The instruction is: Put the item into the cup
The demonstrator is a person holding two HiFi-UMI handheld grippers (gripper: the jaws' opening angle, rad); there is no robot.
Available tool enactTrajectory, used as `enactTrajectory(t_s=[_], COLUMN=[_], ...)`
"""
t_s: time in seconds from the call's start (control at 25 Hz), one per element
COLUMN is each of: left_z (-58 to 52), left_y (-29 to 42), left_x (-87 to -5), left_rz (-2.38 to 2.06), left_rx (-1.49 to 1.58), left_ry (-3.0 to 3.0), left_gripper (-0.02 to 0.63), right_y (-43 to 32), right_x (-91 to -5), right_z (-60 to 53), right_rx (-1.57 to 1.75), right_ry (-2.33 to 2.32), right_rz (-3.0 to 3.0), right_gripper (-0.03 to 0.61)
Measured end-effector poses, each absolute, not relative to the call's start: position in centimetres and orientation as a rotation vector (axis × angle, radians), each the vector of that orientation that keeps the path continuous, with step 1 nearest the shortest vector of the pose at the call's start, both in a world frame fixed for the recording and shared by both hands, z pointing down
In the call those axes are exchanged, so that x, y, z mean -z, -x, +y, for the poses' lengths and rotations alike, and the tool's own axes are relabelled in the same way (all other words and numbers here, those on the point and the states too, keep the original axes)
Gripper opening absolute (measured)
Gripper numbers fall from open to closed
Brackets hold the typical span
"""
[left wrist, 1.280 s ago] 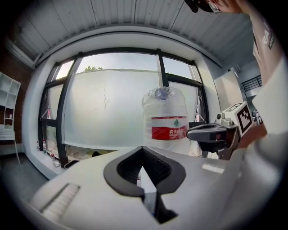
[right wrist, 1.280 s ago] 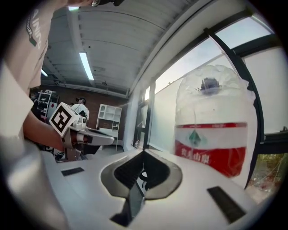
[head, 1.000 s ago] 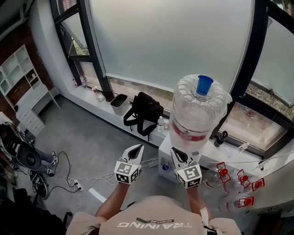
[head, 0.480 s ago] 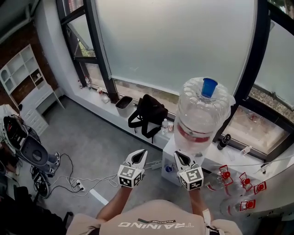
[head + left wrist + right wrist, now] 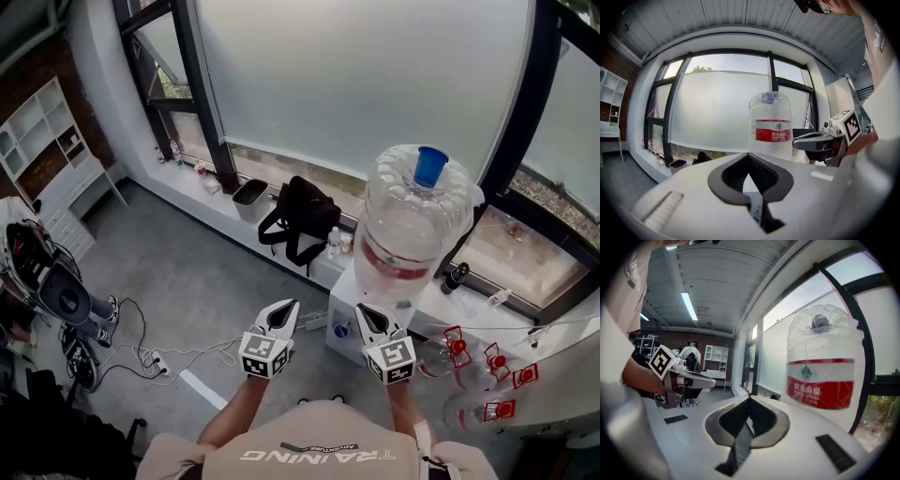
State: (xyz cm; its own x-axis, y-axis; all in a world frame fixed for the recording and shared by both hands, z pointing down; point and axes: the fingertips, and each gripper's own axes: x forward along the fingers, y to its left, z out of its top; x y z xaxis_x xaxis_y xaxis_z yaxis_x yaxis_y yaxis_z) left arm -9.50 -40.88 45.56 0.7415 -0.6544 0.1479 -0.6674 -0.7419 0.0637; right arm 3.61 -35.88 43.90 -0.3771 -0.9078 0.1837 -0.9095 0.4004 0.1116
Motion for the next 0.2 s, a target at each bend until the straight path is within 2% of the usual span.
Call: enactTrajectory(t_s=[0.2], left_z=[-41.24], left_y=[10.01], left_x=[-45.75], left_rz=[-1.122], left_rx=[-0.15], left_ry=[-2.811], left_gripper=[0.008], right_y=[-3.91], right_x=[-43.71], right_z=[-36.41], right_rx=[0.021], right_ry=[-1.602], right_rz=[-2.437], right_gripper=[0.011])
